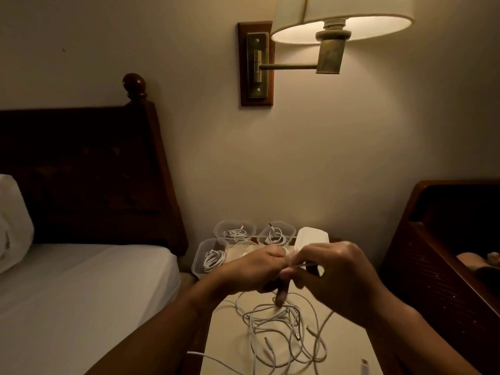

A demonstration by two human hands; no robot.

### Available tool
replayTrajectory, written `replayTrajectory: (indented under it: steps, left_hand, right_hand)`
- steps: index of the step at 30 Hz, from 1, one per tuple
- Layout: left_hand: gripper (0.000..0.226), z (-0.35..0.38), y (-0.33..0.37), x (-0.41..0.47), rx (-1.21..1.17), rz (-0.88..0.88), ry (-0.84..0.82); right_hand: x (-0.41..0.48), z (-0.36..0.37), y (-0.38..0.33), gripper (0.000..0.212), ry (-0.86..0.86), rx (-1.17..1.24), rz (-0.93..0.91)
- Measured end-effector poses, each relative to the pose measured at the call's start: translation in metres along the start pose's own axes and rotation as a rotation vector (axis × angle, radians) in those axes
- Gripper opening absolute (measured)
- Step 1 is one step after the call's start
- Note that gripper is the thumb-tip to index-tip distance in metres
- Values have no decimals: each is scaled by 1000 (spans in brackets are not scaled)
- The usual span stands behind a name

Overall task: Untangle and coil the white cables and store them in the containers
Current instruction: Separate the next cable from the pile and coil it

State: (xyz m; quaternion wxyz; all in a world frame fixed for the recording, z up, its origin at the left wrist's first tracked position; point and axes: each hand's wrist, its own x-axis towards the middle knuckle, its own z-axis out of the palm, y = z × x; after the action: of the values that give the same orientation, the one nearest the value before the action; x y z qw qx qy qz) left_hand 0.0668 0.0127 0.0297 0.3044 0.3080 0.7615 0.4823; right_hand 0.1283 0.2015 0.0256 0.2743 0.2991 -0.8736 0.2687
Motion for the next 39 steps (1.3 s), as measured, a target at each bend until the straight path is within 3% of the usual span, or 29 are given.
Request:
replayTrajectory:
  steps: [2,4,9,11,14,16,19,23,28,31,35,39]
  left_hand:
    - [70,4,-4,-2,-106,43,-76]
    - [85,7,-7,-3,-278,74,-164]
    - [62,15,-3,-8,-665,138,-299]
    - [53,19,0,-9,-757,155,-258]
    - [46,23,5,-9,-841,215,-209]
    - [45,21,12,-9,-915,275,-166]
    - [46,14,23,-7,-975,314,34]
    - [43,5,28,-1,-856,344,199]
    - [42,0,23,5,-469,278,332]
    - [39,3,19,11,-157,166,384]
    - [49,8,14,5,149,96,226]
    - [74,5,1,-6,-56,57,-5]
  right_hand:
    - [5,-4,8,12,55,44,-21]
    - [9,-5,15,13,118,116,-7]
    - [11,0,23,14,197,434,137]
    - [8,7,26,19,210,526,229]
    - [2,22,25,10,235,623,323]
    - [-2,33,15,23,254,687,367]
    - [-12,46,0,39,180,523,354]
    - [-17,48,-7,12,70,122,196]
    - [-13,30,-15,38,-86,-253,46]
    - [-11,28,-19,38,-140,-254,-12]
    - [-3,14,-13,19,-20,-138,-61]
    - [1,-2,-2,21,68,-81,-85]
